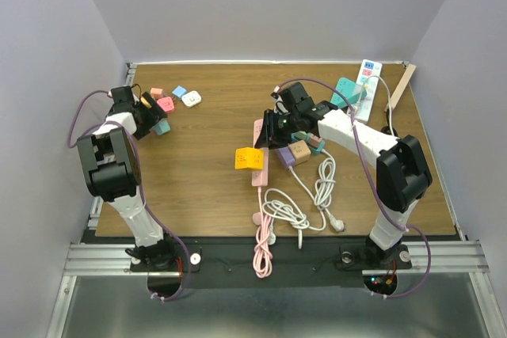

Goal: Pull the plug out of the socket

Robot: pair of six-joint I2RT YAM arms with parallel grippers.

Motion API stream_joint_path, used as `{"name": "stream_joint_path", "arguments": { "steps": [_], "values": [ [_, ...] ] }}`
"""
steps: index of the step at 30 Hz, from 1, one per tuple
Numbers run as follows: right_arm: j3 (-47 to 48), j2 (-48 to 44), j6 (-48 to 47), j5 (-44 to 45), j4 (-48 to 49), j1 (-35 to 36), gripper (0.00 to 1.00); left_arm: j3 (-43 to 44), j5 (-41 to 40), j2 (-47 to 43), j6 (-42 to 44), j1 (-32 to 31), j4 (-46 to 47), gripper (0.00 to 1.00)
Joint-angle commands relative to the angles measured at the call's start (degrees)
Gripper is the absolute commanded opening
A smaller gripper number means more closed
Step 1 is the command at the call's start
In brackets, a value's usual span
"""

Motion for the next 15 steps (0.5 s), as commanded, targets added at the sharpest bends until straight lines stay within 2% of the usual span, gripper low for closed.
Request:
{"name": "stream_joint_path", "arguments": {
  "steps": [1,5,10,14,15],
  "values": [
    [0.77,-3.53,-0.41,-1.86,2.05,0.39,0.01,-2.14,0.93,-6.55,-2.14,0.38,7.19,0.99],
    [1.56,-3.09,-0.06,-0.72,2.05,0.39,0.01,-3.56,2.07,-11.91,-4.85,0.38,10.01,0.99],
    [2.09,-3.0,0.73,0.78,2.14,0.48,0.0,-4.7,0.67,-18.77,-6.62,0.47,6.24,0.99],
    [1.65,-3.79,1.25,5.34,1.7,0.39,0.0,-10.05,11.89,-28.87,-5.13,-0.5,4.13,0.99],
    [1.74,-3.8,1.26,5.96,1.52,0.39,0.01,-11.02,13.74,-30.54,-4.52,-2.59,3.86,0.99]
  ]
}}
